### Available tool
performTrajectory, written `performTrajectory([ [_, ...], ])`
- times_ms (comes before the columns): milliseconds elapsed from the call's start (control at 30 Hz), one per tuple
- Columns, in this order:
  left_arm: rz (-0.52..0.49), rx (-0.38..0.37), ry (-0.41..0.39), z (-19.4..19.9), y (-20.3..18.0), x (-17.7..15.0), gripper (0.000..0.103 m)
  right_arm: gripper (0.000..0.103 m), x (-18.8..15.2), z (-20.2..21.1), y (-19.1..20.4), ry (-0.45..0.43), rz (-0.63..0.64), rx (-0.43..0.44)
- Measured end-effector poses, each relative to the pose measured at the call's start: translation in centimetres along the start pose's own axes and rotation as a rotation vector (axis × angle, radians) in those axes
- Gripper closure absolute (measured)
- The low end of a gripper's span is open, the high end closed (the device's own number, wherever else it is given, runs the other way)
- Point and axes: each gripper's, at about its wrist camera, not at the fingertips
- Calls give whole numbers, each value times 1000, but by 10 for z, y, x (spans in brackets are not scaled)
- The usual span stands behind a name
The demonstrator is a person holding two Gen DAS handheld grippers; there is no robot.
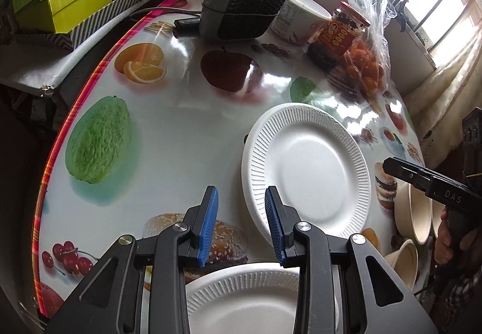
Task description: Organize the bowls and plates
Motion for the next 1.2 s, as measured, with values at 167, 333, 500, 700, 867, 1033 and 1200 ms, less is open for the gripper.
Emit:
performTrajectory([
  [167,8,-7,14,-9,-1,4,70,58,4,-13,-1,32,1,15],
  [333,7,-8,16,-13,-3,7,70,59,6,-21,-5,47,-13,20],
  [500,0,-6,25,-16,-4,9,70,67,6,-28,-5,73,-10,24],
  [700,-4,-5,32,-19,-5,11,73,74,7,-31,-4,79,-8,23],
  [867,-12,-4,48,-23,-7,11,79,80,7,-32,-6,83,-17,17],
  [1033,-22,-7,50,-25,-11,11,83,84,5,-33,-8,87,-21,17],
  [1200,-23,-9,43,-23,-11,11,85,88,5,-33,-8,90,-23,18],
])
Point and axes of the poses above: each gripper's, at about its wrist camera, not at the fingertips, and z roughly against the way its jaws point, y to its left, x to its top, and after that the axes turned 9 degrees about y, right-handed
